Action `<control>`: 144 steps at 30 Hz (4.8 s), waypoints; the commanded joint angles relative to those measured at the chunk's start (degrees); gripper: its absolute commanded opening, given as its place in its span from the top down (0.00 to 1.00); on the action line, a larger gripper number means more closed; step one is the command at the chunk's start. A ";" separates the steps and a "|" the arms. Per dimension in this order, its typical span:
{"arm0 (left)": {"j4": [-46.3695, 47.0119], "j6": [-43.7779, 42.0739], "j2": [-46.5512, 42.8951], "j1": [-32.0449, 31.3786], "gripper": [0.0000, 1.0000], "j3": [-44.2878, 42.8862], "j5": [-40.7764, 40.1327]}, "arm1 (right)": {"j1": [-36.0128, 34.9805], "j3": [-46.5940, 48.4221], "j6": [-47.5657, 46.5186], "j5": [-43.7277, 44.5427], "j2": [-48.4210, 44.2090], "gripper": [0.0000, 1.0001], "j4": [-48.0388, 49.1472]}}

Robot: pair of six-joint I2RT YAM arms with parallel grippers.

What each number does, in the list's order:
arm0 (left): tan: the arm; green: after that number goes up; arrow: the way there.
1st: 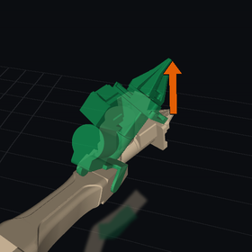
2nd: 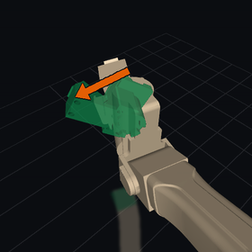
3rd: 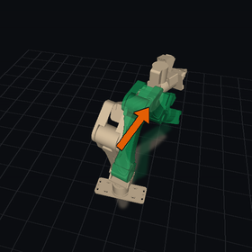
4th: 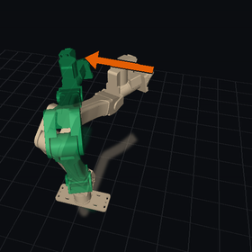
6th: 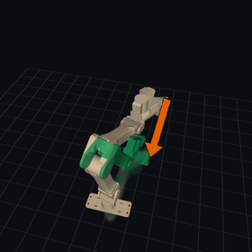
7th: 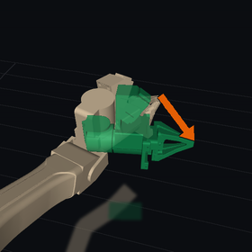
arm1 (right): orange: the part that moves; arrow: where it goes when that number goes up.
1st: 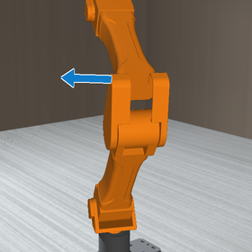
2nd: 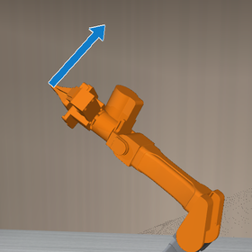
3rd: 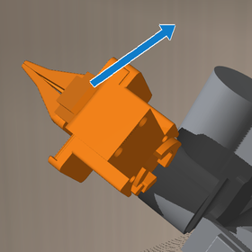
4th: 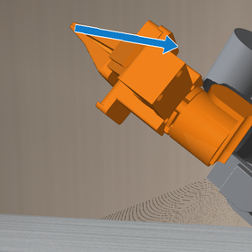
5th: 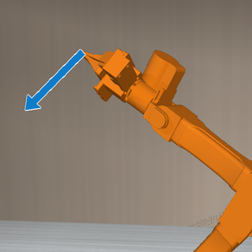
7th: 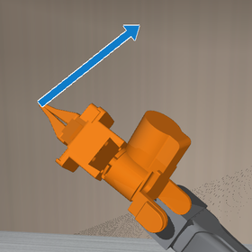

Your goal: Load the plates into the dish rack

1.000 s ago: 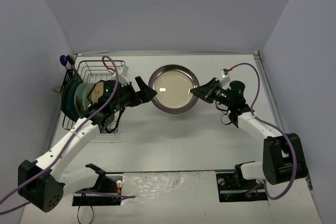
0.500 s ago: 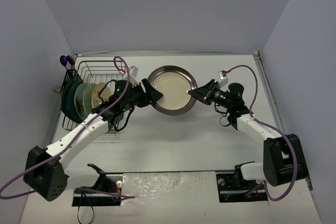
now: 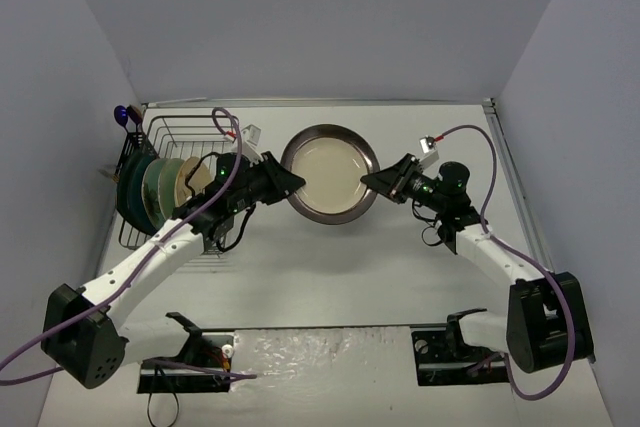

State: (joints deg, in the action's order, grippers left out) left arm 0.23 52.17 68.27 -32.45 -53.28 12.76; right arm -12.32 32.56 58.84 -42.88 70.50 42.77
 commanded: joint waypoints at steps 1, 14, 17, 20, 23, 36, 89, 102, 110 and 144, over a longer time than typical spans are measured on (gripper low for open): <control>1.33 -4.40 -3.48 -0.07 1.00 -6.01 -3.69 | -0.43 2.42 -6.70 0.48 -5.24 0.45 -0.28; -18.15 -22.44 -7.56 0.37 1.00 -18.21 -16.21 | 1.39 3.55 -20.73 5.76 -9.66 0.01 -19.32; -25.84 -29.58 -8.20 0.37 1.00 -23.43 -23.97 | 1.73 3.54 -23.56 6.40 -10.93 0.01 -22.33; -31.71 -36.38 -8.79 0.37 1.00 -27.21 -32.56 | 1.97 3.30 -25.03 6.75 -12.27 0.01 -23.74; -35.83 -43.49 -8.86 0.37 1.00 -29.59 -40.40 | 2.15 2.60 -25.38 6.70 -12.66 0.01 -24.19; -35.09 -59.97 -1.63 2.47 1.00 -32.90 -59.94 | 2.50 2.88 -28.11 7.32 -15.17 0.00 -28.01; -42.52 -39.46 -4.53 10.39 0.27 -23.88 -48.47 | 4.54 9.44 -30.23 14.54 -20.82 0.00 -34.45; -46.41 -39.28 -37.71 10.39 0.03 -17.77 -41.45 | 4.32 25.81 -38.45 30.58 -30.05 0.00 -52.54; -57.05 -36.64 -51.50 10.09 0.03 -16.50 -40.14 | 2.86 27.78 -47.14 43.33 -38.70 0.00 -59.16; -60.17 -32.92 -55.62 5.82 0.03 -13.70 -46.51 | -1.48 20.18 -50.22 52.11 -47.03 0.00 -57.80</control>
State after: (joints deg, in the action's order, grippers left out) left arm -61.32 18.57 8.95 -26.20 -66.46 -32.53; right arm -13.04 52.88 9.93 7.81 22.76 -19.57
